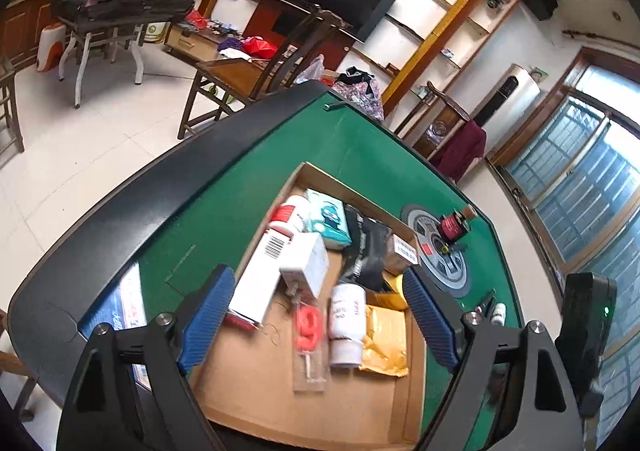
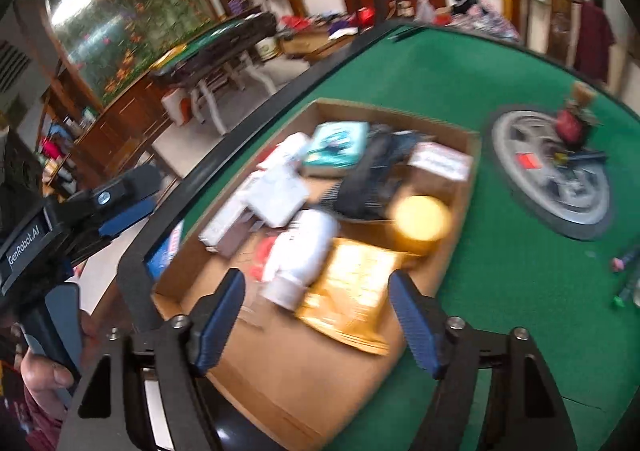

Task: Organize objects
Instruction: 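Move both tools back and grasp the second white bottle with the right tool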

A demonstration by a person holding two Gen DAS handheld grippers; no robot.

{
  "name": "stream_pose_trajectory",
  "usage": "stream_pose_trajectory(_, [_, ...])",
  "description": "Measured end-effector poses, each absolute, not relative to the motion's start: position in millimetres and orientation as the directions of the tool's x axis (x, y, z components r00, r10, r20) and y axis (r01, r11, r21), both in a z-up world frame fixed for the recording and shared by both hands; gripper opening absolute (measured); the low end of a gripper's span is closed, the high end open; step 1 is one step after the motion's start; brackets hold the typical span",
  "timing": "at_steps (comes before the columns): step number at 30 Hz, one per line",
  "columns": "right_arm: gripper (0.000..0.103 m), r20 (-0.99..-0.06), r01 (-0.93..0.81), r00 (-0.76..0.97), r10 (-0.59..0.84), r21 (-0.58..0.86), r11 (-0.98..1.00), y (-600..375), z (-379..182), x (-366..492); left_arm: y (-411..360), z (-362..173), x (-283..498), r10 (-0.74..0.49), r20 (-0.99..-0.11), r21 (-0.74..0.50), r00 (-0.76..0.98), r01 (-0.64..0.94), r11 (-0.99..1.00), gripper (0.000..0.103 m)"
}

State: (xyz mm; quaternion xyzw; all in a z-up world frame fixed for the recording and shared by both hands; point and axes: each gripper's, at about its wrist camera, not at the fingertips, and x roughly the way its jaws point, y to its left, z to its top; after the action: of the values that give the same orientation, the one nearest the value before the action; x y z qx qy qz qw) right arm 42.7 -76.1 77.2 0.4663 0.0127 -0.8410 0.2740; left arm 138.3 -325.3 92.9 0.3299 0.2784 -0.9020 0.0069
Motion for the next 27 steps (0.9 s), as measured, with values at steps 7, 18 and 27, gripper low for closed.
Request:
stream_pose_trajectory(7, [0.084, -0.809, 0.213, -0.503, -0.303, 0.224, -0.951, 48, 77, 28, -269, 110, 139, 0.231, -0.593, -0.444, -0.771, 0.073, -0.893, 0.088])
stream_pose_trajectory(18, [0.103, -0.506, -0.049, -0.862, 0.028, 0.028, -0.998, 205, 170, 65, -150, 122, 110, 0.427, -0.585, -0.42, -0.69, -0.193, -0.887, 0.088])
stream_pose_trajectory(27, [0.1, -0.729, -0.185, -0.682, -0.063, 0.255, -0.949, 253, 76, -7, -59, 114, 80, 0.466, -0.661, -0.338, -0.589, -0.321, -0.885, 0.088])
